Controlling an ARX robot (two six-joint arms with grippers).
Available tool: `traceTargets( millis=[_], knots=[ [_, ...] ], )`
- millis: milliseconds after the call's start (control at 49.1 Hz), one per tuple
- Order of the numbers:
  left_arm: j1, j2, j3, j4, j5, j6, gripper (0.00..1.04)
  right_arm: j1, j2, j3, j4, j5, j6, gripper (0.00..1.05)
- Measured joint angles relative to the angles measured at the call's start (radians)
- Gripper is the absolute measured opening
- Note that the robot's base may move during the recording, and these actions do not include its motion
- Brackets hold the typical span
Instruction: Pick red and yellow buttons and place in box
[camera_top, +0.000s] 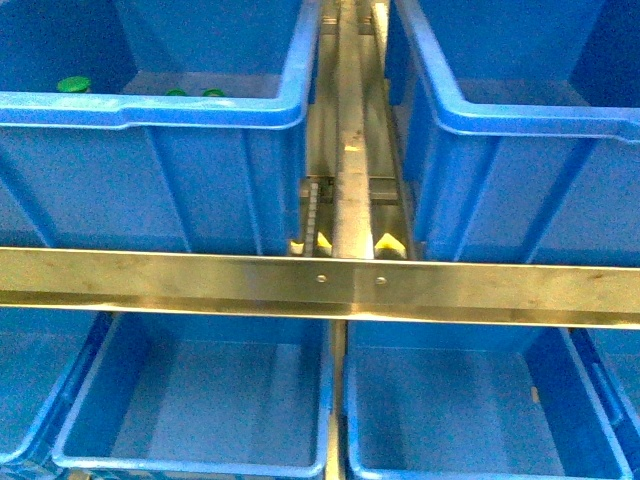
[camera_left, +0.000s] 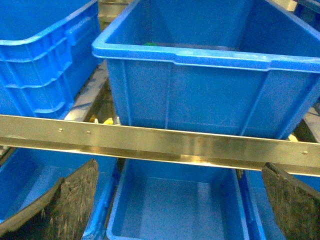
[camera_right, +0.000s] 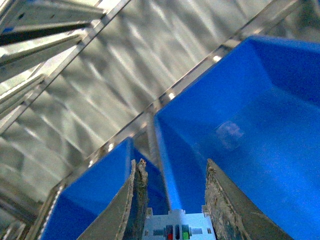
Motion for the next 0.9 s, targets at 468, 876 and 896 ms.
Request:
traceTargets(
  millis=[468,876,896],
  knots=[
    [0.000,0.000,0.000,0.001,0.002,0.000,0.97,-0.109,-0.031,-0.018,0.007,-0.055,0.018,0.25],
    [0.000,0.000,0.000,0.002,0.009,0.002,0.97,-0.289,0.084,0.108,-0.123,-0.205,0.011,0.25],
    [0.000,0.000,0.000,0.002,0.008,0.002,0.97,-0.291,0.113,0.140,-0.138,-0.215,-0.019,0.25]
  ],
)
